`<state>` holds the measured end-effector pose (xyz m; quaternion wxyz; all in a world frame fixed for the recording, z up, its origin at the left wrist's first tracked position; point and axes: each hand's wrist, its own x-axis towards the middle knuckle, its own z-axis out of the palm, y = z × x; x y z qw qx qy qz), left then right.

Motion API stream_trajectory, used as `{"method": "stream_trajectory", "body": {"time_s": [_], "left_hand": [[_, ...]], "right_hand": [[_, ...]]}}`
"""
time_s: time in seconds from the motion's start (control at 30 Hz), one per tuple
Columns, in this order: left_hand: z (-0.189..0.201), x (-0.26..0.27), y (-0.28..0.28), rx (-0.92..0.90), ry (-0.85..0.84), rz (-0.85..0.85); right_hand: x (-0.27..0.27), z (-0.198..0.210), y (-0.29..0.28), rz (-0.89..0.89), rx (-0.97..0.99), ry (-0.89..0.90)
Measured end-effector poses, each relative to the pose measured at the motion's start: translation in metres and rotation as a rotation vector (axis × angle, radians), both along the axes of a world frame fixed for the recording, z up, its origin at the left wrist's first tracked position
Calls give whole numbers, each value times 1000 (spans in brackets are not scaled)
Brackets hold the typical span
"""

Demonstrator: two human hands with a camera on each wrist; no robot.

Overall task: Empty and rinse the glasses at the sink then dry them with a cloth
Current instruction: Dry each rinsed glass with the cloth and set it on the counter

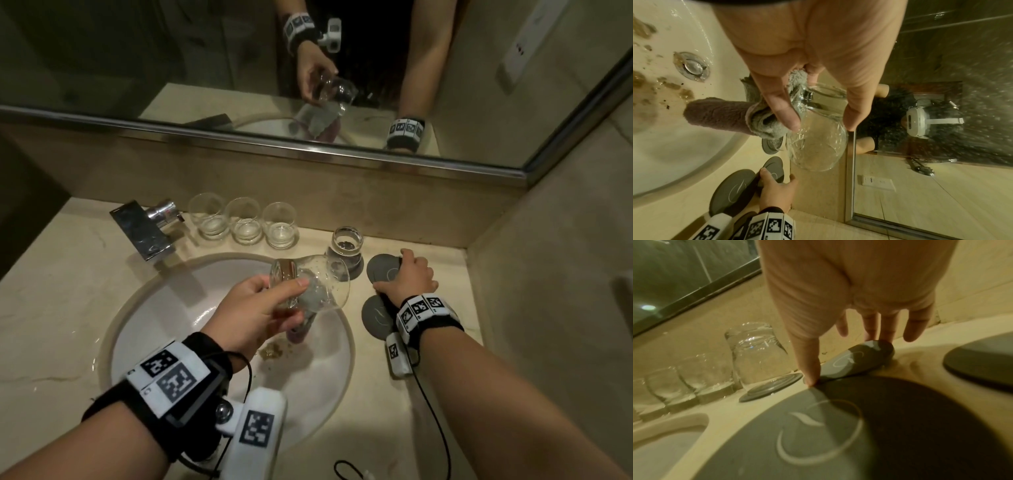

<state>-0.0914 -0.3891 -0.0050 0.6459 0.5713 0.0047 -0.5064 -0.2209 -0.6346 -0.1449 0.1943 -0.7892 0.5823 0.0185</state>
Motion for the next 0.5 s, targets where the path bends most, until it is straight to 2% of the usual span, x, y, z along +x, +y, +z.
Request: {"method": "stream_trajectory", "body": {"time_s": [0.13,0.23,0.5], "left_hand": [[2,-4,-3,-16,1,-9],[1,-6,-4,-18,3,-13],[-4,-9,-3,-6,11,5]], "right_hand": [[-4,2,4,42,-15,-49],[-11,6,-4,3,-74,-80],[-47,2,-39,-177,-62,50]]}}
